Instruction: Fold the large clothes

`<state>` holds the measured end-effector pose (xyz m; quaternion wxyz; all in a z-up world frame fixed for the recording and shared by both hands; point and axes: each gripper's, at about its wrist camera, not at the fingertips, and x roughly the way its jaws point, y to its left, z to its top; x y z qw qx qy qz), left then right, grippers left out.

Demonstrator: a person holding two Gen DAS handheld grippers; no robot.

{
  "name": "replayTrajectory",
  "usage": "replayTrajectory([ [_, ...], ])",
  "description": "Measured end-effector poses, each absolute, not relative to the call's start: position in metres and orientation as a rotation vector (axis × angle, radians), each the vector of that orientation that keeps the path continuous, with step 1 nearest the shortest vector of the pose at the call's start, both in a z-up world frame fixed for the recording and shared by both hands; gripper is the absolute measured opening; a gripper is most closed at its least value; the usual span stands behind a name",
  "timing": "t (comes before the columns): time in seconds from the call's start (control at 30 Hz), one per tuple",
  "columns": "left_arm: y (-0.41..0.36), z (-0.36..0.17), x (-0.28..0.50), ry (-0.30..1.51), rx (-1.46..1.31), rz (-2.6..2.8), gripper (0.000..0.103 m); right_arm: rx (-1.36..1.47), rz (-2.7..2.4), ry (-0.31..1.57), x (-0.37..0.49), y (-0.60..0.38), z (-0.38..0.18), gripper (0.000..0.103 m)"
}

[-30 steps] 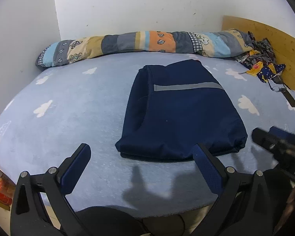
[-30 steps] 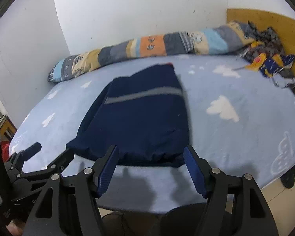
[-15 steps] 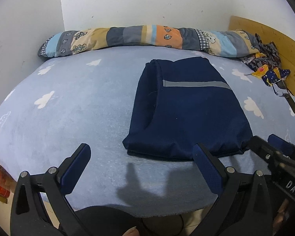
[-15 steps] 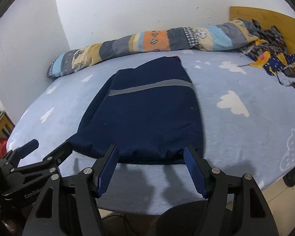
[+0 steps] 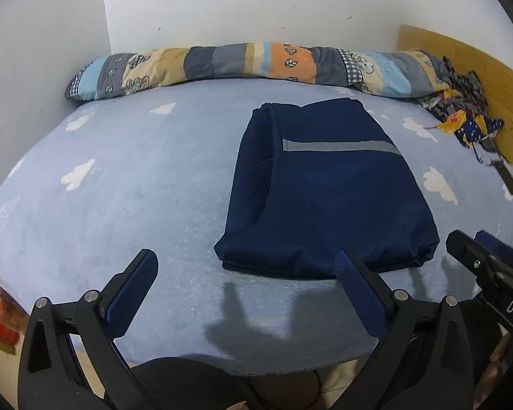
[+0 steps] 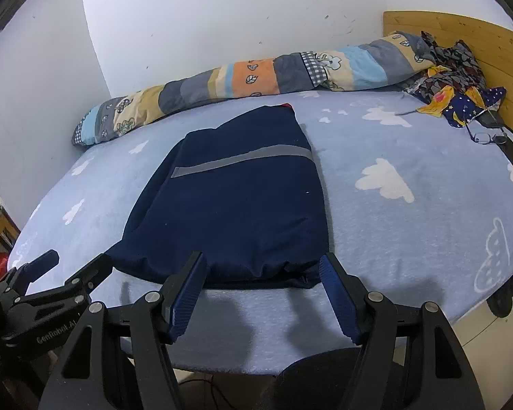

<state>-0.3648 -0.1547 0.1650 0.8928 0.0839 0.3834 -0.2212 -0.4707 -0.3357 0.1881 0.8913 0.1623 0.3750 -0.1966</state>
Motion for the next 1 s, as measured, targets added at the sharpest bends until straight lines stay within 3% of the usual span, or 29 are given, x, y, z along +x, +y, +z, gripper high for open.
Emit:
replayTrajectory([
  [1.0,-0.167,0.17,-0.38,0.733,0.267,-0.488,0.103,0.302,-0.418,0.793,-0.47,-0.33,0.187,0.071],
])
